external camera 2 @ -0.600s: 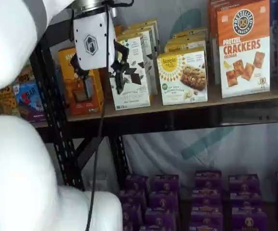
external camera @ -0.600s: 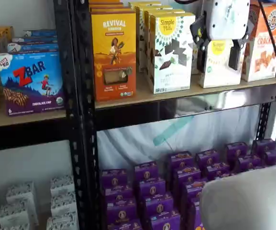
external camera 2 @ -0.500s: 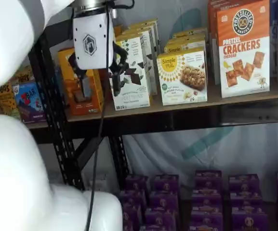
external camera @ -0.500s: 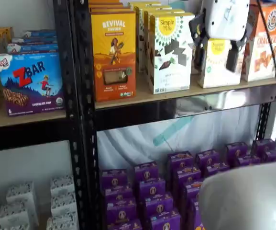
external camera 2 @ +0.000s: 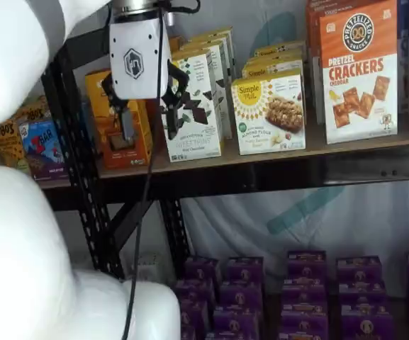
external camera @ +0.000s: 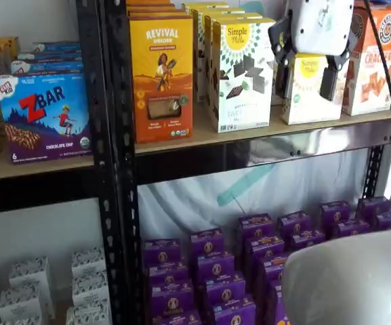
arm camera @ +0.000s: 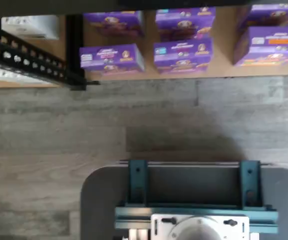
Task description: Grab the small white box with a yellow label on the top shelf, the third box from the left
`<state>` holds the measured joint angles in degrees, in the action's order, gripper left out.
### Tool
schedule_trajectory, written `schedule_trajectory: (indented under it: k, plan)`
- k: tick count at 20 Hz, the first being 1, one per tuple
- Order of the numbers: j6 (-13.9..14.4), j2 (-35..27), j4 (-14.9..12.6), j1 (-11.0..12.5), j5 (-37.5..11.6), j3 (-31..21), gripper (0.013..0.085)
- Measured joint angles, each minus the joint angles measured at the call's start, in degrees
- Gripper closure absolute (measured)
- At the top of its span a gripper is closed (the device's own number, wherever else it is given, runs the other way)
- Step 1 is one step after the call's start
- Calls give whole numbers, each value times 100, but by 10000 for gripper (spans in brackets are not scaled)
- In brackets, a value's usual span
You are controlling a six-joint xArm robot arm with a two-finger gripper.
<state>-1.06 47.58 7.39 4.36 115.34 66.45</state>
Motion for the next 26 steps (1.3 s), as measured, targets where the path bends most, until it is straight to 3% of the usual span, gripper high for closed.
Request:
schedule_trajectory:
  k: [5,9,17,26]
  plan:
    - [-32,26,-382,-140,-344,-101,130]
    - [-441,-153,-357,271,-823,-114,130]
    - [-973,-673,-605,728,-1396,77,130]
    - [-1676,-1343,-526,1444,-1976,326,130]
